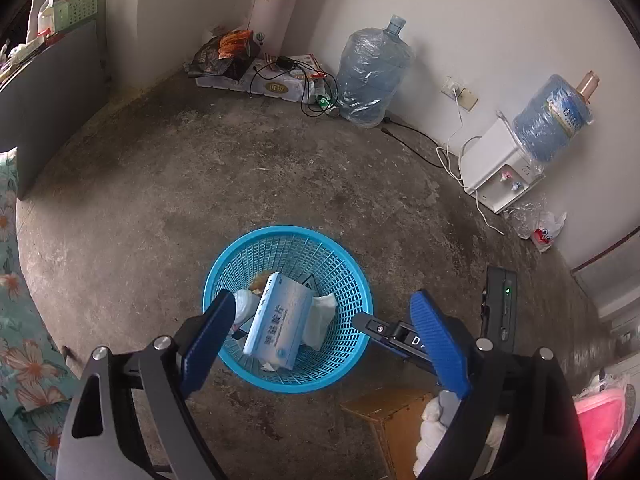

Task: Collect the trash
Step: 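Open both tools over the wastebasket to drop the box and cloth, then bring both tools back to the snack packets on the bed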

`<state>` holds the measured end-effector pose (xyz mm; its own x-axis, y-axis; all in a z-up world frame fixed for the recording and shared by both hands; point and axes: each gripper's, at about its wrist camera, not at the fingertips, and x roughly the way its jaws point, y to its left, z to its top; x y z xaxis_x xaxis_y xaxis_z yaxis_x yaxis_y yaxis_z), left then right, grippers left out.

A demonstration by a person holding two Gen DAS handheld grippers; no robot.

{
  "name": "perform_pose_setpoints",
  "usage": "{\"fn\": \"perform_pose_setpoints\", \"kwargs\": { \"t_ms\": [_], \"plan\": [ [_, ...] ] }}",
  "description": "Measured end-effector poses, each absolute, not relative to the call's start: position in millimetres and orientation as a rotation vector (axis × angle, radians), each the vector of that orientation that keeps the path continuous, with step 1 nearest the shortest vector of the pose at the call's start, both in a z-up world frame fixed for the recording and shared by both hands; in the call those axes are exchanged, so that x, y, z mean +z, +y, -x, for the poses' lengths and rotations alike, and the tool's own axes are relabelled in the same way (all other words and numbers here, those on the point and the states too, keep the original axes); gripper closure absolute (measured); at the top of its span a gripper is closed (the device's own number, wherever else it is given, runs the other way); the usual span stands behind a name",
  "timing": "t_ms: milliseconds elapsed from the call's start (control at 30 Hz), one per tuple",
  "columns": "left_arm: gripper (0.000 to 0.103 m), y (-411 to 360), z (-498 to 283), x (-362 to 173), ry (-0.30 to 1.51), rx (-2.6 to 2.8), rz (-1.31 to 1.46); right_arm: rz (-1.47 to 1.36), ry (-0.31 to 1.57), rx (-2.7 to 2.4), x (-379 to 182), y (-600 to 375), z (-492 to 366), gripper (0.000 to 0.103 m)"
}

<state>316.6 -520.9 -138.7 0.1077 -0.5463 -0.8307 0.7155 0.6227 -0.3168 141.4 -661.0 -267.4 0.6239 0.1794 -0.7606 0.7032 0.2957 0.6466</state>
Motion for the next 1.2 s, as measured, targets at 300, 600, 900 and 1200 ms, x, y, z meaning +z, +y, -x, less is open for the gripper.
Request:
{"fn": "perform_pose_setpoints", "kwargs": {
  "t_ms": [300,600,900,1200],
  "plan": [
    [0.016,-479.5,-290.3,-81.0,1.011,-1.052,-0.158,-1.260,0.715,-0.467,-241.5,-643.4,-94.4,0.056],
    [0.016,-345.1,-254.9,10.0,0.902,-1.106,-0.142,-1.125,0.521,-0.373,-151.5,-570.5,-57.2,0.045],
    [0.016,-142.9,-220.6,55.5,0.812,-0.812,-0.041,-0.915,0.561,-0.050,-80.0,-492.3,-83.9,0.041],
    [0.016,11.0,-176.0,48.9,0.792,-0.538,0.142,-0.787,0.669,0.220,-55.3,-413.0,-111.6,0.040]
  ]
}}
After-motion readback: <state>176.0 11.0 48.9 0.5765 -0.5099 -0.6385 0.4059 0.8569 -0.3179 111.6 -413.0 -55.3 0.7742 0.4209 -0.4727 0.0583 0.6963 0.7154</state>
